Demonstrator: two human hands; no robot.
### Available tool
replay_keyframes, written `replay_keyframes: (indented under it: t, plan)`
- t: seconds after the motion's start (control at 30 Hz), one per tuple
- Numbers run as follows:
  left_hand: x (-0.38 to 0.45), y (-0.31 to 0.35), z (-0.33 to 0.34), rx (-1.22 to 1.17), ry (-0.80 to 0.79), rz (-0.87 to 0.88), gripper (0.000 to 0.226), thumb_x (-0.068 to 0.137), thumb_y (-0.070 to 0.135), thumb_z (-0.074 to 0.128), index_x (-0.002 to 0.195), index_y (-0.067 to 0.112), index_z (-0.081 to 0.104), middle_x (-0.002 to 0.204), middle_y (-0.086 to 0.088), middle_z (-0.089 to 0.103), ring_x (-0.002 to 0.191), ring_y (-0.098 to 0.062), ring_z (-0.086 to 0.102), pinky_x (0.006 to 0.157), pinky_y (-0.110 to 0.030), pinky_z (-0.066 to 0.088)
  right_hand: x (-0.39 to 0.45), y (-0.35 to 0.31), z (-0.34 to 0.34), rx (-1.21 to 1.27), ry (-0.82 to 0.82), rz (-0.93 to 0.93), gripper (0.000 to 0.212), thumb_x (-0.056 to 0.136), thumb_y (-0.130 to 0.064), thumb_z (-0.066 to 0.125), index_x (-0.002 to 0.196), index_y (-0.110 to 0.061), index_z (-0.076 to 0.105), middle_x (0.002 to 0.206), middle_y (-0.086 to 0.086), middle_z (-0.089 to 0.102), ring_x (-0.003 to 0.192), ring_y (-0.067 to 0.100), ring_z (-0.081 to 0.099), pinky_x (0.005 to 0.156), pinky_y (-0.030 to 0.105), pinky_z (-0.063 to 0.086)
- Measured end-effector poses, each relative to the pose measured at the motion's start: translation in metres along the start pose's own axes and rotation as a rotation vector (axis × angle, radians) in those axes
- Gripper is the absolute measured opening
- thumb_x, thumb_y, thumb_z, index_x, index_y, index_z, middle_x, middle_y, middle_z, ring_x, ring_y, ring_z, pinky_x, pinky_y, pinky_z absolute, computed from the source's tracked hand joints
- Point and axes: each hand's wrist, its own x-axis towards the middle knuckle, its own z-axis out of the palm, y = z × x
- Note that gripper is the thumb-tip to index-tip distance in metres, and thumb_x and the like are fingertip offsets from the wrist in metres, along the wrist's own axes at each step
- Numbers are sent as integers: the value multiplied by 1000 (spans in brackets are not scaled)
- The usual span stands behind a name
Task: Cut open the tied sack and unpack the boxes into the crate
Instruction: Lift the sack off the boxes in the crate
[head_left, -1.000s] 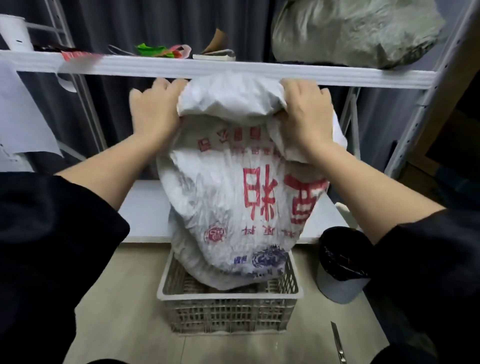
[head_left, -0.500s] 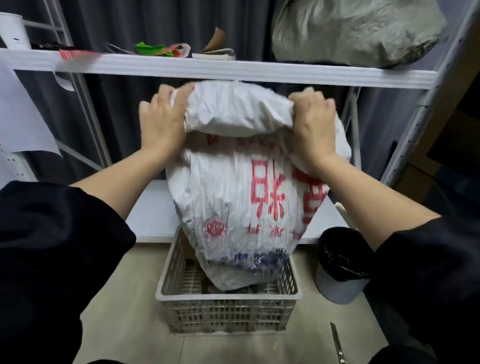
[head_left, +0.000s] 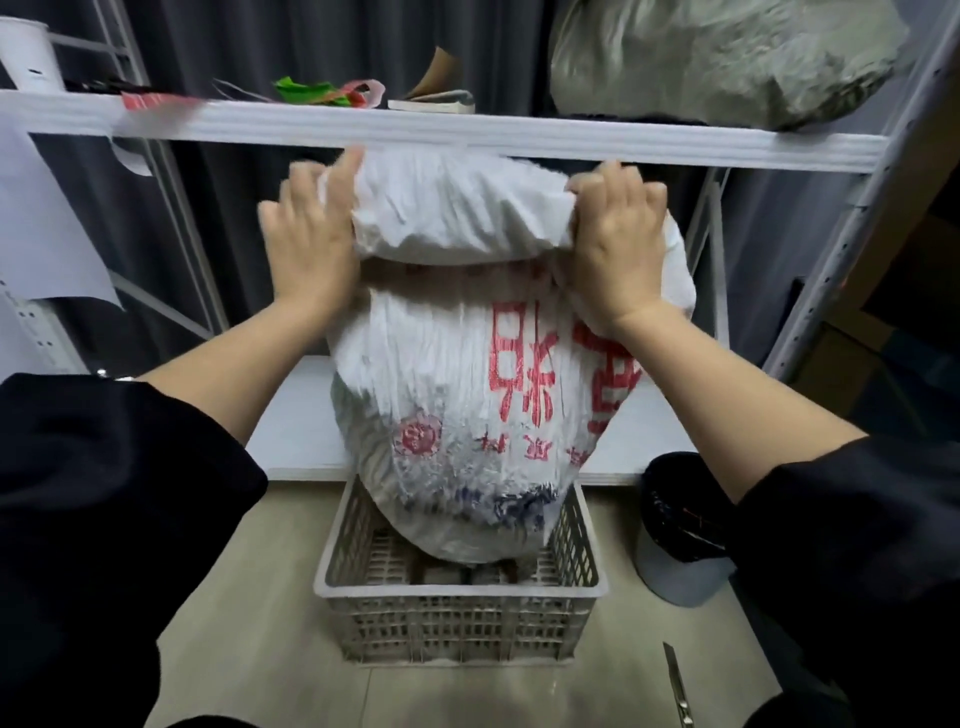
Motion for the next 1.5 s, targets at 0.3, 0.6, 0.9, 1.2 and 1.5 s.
replay_keyframes:
  t: [0.3, 0.6, 0.9, 1.2, 1.5]
  plan:
    - [-30, -4, 12, -69, -639, 154, 70, 80, 44, 58, 139, 27, 27, 125, -10, 43, 102, -34, 57, 86, -44, 43, -38, 2, 3, -176, -428, -97, 32, 62, -10, 66, 89, -12, 49, 81, 6, 50, 69, 27, 46, 64, 34, 19]
    - [-12, 4, 6, -706, -904, -78, 69, 79, 43, 69, 136, 27, 34, 138, 7, 41, 133, -17, 38, 101, -27, 34, -54, 17, 1, -130, -228, -248, 16, 72, -2, 59, 86, -11, 57, 76, 5, 50, 65, 26, 45, 63, 34, 26]
    - [-40, 30, 22, -420, -989, 31, 25, 73, 40, 70, 92, 30, 57, 93, 10, 65, 95, -18, 61, 77, -33, 49, -61, 7, 0, -37, -176, -279, 12, 74, -6, 60, 84, -11, 55, 75, 5, 52, 65, 25, 46, 62, 35, 29]
    - [-60, 34, 35, -97, -384, 183, 19, 87, 33, 49, 90, 14, 48, 87, -1, 55, 74, -29, 59, 54, -32, 35, -40, 9, -23, 367, -917, -76, 57, 77, -61, 57, 120, -24, 50, 115, -6, 53, 107, 18, 50, 87, 37, 43]
    - [-71, 27, 31, -99, -273, 294, 15, 75, 22, 57, 85, 15, 47, 79, 1, 46, 62, -24, 50, 48, -30, 33, -97, 3, 12, 310, -1566, 165, 127, 44, -59, 81, 144, -29, 8, 140, -2, 48, 129, 27, 46, 106, 47, 35]
